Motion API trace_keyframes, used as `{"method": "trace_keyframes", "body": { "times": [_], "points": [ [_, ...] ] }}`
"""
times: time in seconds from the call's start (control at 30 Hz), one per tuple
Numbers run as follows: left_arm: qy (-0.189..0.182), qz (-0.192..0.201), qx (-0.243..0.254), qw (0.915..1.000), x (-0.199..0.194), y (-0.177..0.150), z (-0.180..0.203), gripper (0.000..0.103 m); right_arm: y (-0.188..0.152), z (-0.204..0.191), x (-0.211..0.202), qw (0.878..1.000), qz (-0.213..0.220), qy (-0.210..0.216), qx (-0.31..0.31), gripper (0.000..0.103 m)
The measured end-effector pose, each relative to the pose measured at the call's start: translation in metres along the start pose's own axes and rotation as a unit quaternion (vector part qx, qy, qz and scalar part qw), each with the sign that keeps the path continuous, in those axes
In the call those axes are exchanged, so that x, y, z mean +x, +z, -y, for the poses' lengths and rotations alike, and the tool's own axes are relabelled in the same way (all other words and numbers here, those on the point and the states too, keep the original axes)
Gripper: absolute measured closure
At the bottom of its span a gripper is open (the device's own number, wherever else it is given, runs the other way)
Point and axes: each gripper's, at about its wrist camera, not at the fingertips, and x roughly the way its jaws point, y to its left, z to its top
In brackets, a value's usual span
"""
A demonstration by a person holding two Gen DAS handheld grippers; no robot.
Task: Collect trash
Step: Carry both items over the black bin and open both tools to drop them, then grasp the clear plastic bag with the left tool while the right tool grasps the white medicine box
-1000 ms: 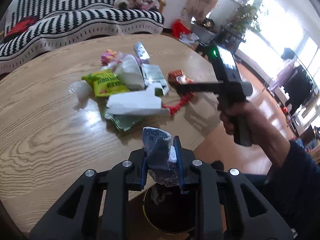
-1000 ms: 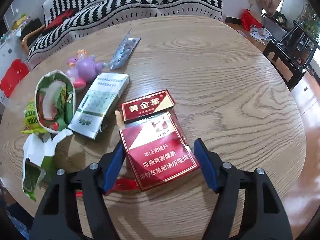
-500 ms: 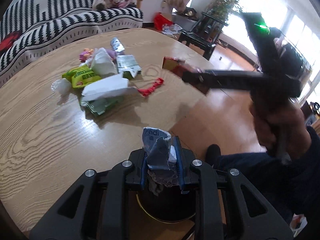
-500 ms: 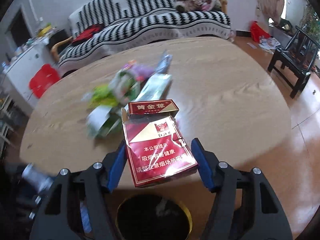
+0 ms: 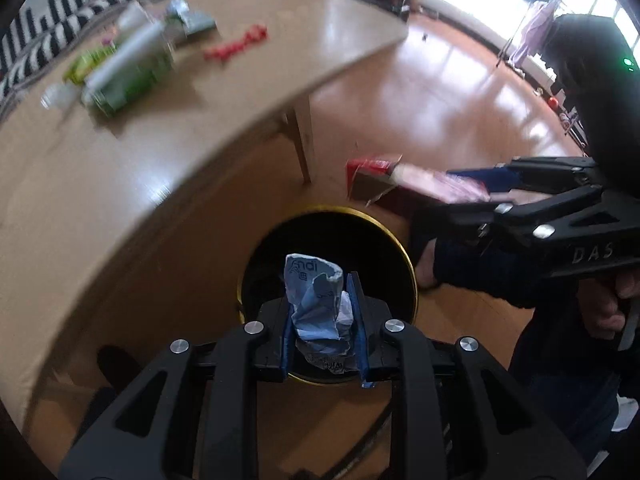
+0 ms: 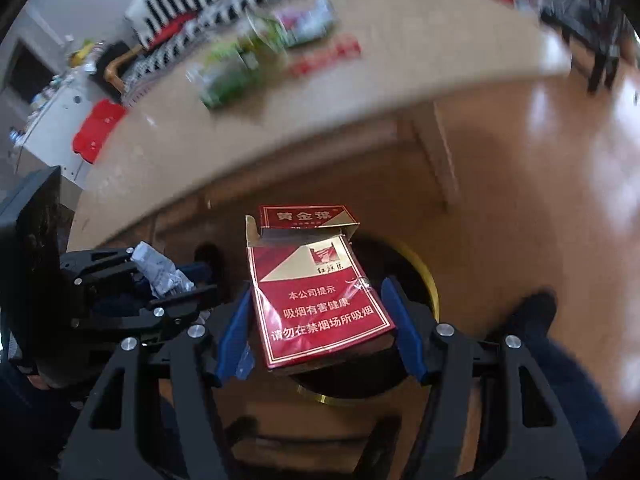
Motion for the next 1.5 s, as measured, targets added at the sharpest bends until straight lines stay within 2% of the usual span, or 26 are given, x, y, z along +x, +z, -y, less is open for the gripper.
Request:
{"method": "trace_keyframes", "body": {
  "times": [0.23,0.7,0.73,0.77,0.83,1.13,1.23,1.3,1.37,1.5],
  "points": [
    [-0.032,-0.053,-0.019,0.9979,0.033,-0.001,-0.002,0.080,0.007,0.006,0.002,1.000,-0.004,0.004,0.023,0.041],
    [-0.046,-0.049,-0.023,0.9975,0.026,0.001,-0.003,0.079,0.010,0.008,-0.003,1.000,0.005,-0.014,0.025,0.041],
    [-0.045,-0.049,-0.022,0.9975,0.026,0.002,-0.003,0.072,0.010,0.008,-0.002,1.000,0.006,-0.019,0.024,0.040],
    [-0.043,-0.049,-0.022,0.9976,0.026,0.002,-0.003,0.054,0.011,0.007,-0.002,0.999,0.007,-0.024,0.022,0.036],
    [-0.038,-0.043,-0.020,0.9982,0.025,0.002,-0.001,0.029,0.012,0.007,-0.003,0.999,0.009,-0.025,0.025,0.029],
    [-0.030,-0.037,-0.024,0.9986,0.023,0.004,-0.003,0.028,0.013,0.011,-0.009,0.999,0.020,-0.031,0.033,0.025],
    [-0.026,-0.022,-0.025,0.9991,0.014,0.008,-0.005,0.028,0.015,0.010,-0.012,0.999,0.028,-0.030,0.031,0.023],
    [-0.019,-0.002,-0.027,0.9994,0.004,0.012,-0.008,0.027,0.017,0.006,-0.017,0.998,0.039,-0.030,0.026,0.020],
    [-0.011,0.022,-0.032,0.9992,-0.011,0.017,-0.014,0.020,0.021,0.000,-0.026,0.998,0.060,-0.030,0.015,0.015],
    [0.015,0.080,-0.052,0.9953,-0.045,0.029,-0.038,0.012,0.042,-0.011,-0.043,0.995,0.098,-0.019,0.003,0.014]
  ]
}}
